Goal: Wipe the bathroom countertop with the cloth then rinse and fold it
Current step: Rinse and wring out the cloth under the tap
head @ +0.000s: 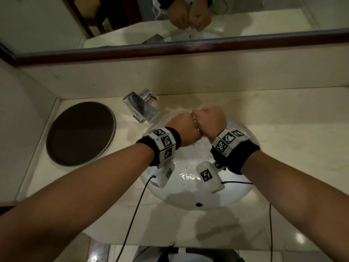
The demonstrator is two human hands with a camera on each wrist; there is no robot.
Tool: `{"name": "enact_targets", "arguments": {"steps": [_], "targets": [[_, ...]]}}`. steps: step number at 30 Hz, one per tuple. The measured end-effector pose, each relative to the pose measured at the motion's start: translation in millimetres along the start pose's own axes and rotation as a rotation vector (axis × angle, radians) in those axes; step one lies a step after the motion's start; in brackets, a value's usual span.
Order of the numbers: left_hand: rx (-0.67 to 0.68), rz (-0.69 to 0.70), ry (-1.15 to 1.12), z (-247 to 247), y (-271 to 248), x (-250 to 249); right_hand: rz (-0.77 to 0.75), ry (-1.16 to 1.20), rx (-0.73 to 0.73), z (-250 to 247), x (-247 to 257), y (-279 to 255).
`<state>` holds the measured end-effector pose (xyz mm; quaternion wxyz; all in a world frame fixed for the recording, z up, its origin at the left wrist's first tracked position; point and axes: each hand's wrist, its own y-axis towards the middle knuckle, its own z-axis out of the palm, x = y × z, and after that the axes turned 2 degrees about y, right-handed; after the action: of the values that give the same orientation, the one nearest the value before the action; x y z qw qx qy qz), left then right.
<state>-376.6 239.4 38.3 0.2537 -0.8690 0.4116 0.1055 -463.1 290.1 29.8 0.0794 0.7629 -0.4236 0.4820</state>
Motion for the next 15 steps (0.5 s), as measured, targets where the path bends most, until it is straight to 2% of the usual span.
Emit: {"name": "enact_targets", "arguments": {"steps": [5, 7, 10, 13, 15], "targets": [[0.012, 0.059, -0.342, -11.7, -8.2, -4.9, -0.205, -0.076, -0.012, -9.2, 6.0, -1.2], [0.053, 0.022, -0.542, -12.0, -15.6, -5.6, -0.260, -0.127, 0.000, -10.2, 7.4, -6.6], [0.177, -0.083, -0.644, -10.6, -19.1, -3.8, -0.306, -0.129, 0.020, -9.6, 1.3, -10.9], [0.352, -0.095, -0.663, -13.2, -18.7, 0.6, -0.406, -0.093, 0.032, -10.8, -4.2, -10.9], [0.453, -0.129, -0.834, -15.7, -23.0, 4.5, -0.515, -0.085, 0.049, -11.4, -4.2, -10.6]]}}
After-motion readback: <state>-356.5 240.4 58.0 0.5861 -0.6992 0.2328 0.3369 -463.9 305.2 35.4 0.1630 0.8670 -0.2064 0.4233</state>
